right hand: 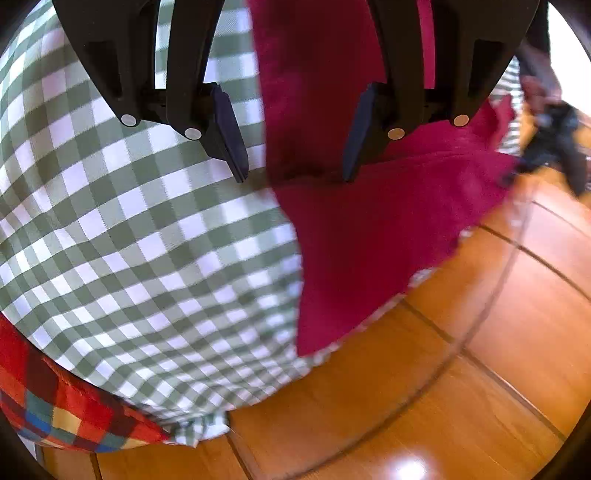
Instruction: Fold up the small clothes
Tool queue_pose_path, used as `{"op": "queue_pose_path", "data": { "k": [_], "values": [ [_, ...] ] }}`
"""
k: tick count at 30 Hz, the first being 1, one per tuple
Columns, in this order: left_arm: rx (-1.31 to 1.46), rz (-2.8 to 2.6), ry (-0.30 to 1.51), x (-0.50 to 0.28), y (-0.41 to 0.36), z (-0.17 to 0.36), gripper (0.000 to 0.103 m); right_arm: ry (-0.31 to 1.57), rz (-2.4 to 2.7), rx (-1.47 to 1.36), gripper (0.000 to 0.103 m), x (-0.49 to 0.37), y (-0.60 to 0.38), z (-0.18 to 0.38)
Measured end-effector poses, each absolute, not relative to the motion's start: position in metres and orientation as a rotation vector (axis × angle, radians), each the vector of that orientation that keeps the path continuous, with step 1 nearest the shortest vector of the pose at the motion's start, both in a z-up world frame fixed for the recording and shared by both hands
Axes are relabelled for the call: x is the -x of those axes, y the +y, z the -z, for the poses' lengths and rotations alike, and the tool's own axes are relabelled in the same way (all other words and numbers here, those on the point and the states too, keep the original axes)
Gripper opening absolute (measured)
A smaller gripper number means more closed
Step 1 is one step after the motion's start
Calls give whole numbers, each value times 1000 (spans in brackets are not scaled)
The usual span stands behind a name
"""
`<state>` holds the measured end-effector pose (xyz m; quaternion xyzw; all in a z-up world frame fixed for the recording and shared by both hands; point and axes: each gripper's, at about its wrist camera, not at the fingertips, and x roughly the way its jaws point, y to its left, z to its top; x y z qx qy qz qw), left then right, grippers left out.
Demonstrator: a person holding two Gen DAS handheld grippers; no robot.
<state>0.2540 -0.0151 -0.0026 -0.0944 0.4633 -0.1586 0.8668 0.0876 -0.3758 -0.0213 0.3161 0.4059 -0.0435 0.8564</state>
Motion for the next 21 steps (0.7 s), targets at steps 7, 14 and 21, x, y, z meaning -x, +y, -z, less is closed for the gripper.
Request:
{"op": "queue_pose_path", "data": {
  "k": [7,14,21],
  "values": [
    [152,293,1004,-260,-24,36,7,801,28,-593,53,-132,-355,4],
    [89,196,1074,-276,-21,46,9,939,21,-586,53,-175,-363,46],
    [-17,86,1078,-281,-37,54,54,901,-61,-548,65,-120,-356,5]
  ]
}}
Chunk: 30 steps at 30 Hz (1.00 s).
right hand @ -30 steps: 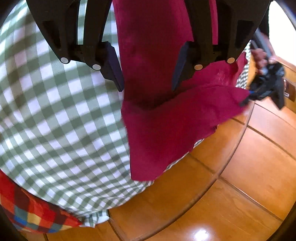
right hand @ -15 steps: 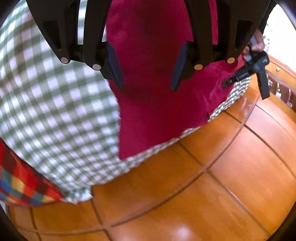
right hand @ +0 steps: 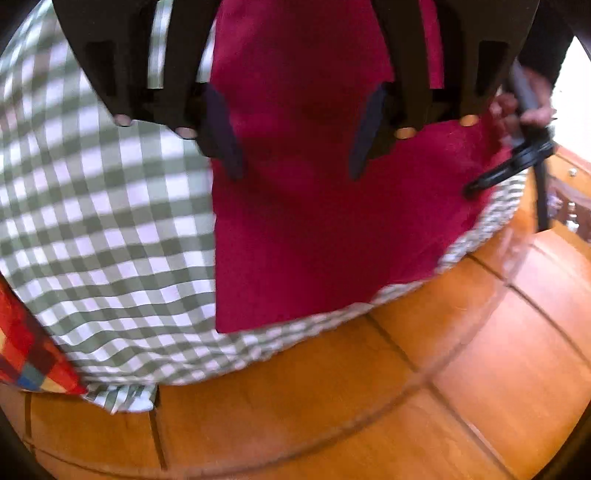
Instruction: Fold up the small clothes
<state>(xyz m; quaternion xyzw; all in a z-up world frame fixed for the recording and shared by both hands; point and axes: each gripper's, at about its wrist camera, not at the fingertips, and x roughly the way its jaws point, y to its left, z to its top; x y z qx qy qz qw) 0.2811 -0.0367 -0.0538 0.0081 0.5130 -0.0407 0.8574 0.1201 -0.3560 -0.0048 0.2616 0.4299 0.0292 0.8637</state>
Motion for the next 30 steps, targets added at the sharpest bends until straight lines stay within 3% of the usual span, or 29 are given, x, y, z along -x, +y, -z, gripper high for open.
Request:
{"op": "queue_pose_path", "data": {
  "k": [2,8,14,19,21,26,28,29,30],
  "values": [
    [24,81,1064,-274,-32,49,63,889,-80,-505,65,-101,-342,1],
    [70,37,1000,-237,-10,38,63,963,-90,-318,65,-73,-275,28],
    [264,-68,950,-205,71,29,56,964,-17,-112,65,-64,-233,49],
    [466,-267,943,-183,181,35,56,946,9,-135,73,-67,-232,54],
    [601,-351,951,-173,230,45,44,941,26,-134,77,-67,-228,55],
    [763,-467,942,-160,296,64,43,940,53,-102,78,-65,-220,57],
    [811,-491,918,-164,317,68,47,950,57,-114,78,-67,-221,57],
    [835,-501,907,-166,324,70,58,958,61,-114,78,-68,-221,57],
    [855,-510,894,-168,331,71,61,961,64,-113,78,-68,-221,57]
  ]
}}
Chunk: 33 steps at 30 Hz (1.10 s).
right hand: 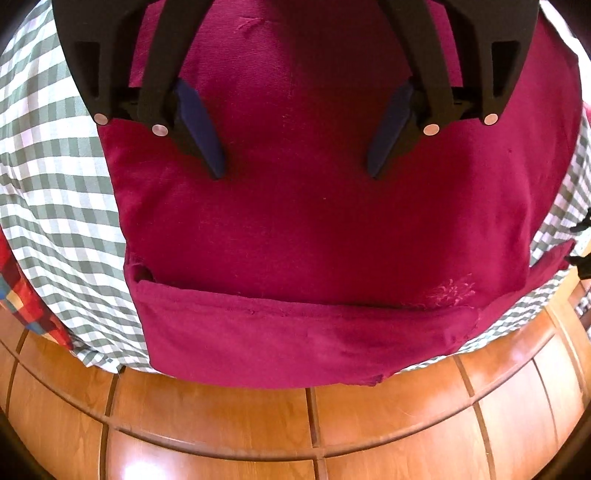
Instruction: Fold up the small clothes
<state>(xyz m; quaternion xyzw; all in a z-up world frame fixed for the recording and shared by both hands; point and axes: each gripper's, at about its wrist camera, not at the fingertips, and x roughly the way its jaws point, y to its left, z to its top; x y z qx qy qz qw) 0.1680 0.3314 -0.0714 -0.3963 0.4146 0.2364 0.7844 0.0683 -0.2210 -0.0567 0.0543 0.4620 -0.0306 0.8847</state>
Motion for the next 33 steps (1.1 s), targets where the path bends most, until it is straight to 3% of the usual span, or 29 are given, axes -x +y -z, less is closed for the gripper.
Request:
{"op": "queue_pose_path", "data": {
  "k": [2,3,6,15,22,33],
  "values": [
    [871,-555,880,-174,341,76,57,961,70,-107,78,-68,-221,57],
    [874,-552,882,-178,345,78,41,957,74,-103,78,-67,-220,58],
    [803,-503,899,-193,342,75,6,947,81,-81,80,-67,-217,60],
    [543,-273,812,-207,278,18,5,925,85,-76,82,-65,-216,63],
    [526,-42,775,-188,217,-15,5,899,76,-94,82,-61,-218,64],
    [678,-54,830,-166,222,15,5,888,60,-110,83,-60,-221,64]
  ]
}}
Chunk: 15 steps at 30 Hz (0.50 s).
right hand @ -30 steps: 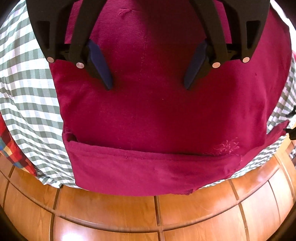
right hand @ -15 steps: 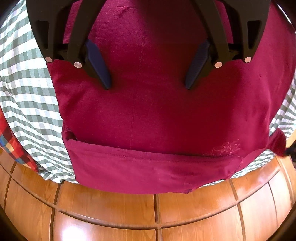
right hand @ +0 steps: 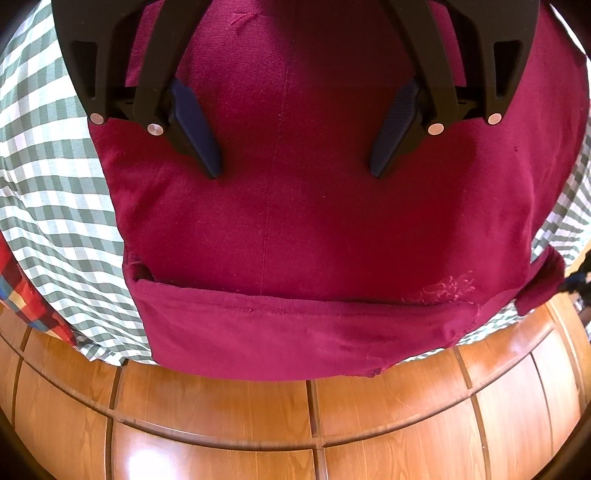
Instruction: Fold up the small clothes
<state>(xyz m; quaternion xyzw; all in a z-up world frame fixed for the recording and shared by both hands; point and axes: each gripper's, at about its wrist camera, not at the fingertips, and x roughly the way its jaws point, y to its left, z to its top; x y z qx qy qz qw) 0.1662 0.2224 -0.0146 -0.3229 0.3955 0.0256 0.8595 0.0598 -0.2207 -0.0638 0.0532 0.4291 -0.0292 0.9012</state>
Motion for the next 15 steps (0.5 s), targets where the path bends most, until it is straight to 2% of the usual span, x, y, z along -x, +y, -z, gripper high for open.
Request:
{"op": "queue_pose_path", "data": {
  "k": [7,12,15],
  "values": [
    [662,-67,749,-154,236,-11,5,885,61,-111,83,-60,-221,64],
    [532,89,702,-166,162,-44,5,884,62,-111,83,-59,-221,64],
    [436,225,709,-175,90,-56,5,883,61,-115,83,-59,-221,64]
  ]
}}
